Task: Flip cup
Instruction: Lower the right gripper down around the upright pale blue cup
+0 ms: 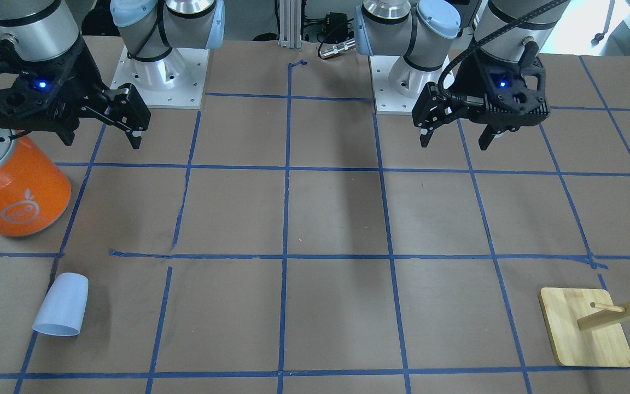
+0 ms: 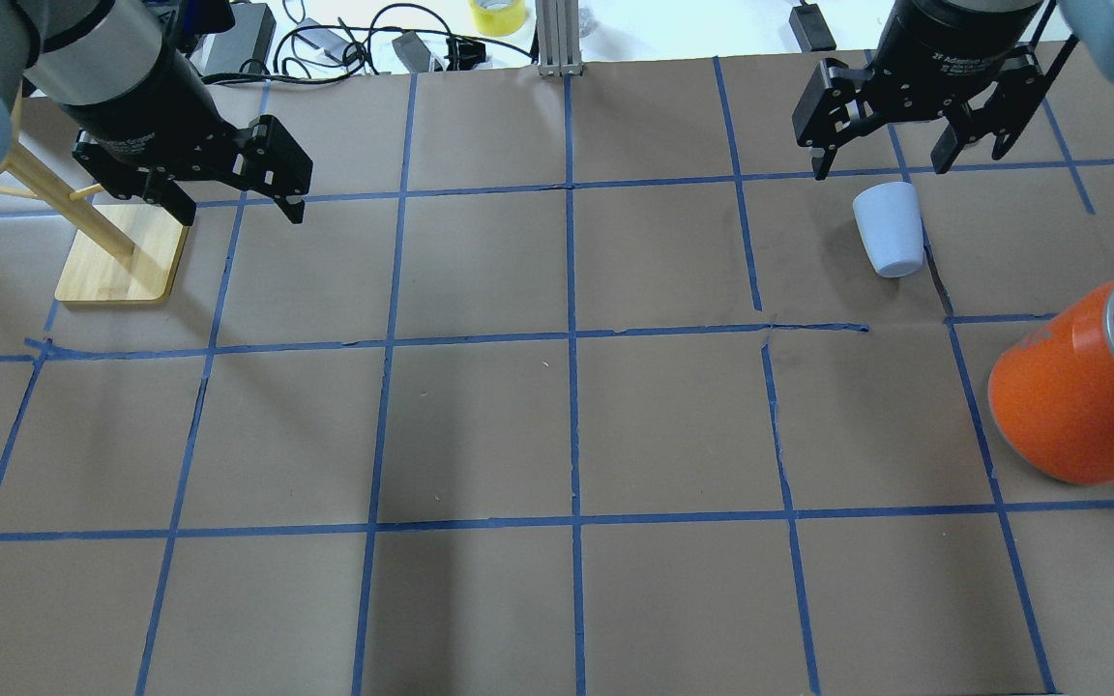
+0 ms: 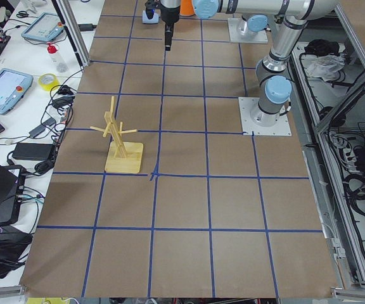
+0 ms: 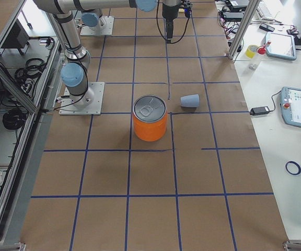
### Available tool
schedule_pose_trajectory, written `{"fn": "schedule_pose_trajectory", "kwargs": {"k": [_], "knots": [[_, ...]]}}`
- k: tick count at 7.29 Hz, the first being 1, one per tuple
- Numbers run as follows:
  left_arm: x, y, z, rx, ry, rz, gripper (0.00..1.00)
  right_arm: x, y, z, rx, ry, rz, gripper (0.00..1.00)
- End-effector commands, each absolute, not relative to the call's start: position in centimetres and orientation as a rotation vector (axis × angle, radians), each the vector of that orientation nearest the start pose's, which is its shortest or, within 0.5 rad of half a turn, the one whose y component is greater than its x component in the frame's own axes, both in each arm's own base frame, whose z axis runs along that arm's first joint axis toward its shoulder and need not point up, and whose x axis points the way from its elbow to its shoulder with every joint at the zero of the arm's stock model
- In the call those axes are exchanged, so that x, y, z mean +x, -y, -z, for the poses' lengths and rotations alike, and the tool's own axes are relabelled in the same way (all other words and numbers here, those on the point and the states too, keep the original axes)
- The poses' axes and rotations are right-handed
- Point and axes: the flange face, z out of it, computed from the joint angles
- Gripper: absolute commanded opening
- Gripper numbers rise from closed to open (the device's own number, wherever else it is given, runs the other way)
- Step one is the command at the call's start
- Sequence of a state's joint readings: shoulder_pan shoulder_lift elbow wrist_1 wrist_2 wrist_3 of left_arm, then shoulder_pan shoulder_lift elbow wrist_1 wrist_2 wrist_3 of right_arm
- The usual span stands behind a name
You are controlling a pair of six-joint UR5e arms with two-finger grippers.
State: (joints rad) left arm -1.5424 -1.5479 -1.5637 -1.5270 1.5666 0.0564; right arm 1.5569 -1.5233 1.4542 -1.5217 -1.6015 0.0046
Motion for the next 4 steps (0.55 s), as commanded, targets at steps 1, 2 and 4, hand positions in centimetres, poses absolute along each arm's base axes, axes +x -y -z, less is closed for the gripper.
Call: {"fn": "schedule_pose_trajectory", "kwargs": {"k": [1,2,4], "knots": [[-12.01,49.24,-50.67,0.044,-3.139,0.113,1.0,12.32,51.42,-51.72,0.03,-3.172,0.031,1.0],[-11.99,49.26,-50.76,0.041,-3.138,0.118,1.0,12.32,51.42,-51.72,0.03,-3.172,0.031,1.0],[-11.99,49.32,-50.68,0.036,-3.138,0.116,1.0,12.32,51.42,-51.72,0.03,-3.172,0.031,1.0]]}}
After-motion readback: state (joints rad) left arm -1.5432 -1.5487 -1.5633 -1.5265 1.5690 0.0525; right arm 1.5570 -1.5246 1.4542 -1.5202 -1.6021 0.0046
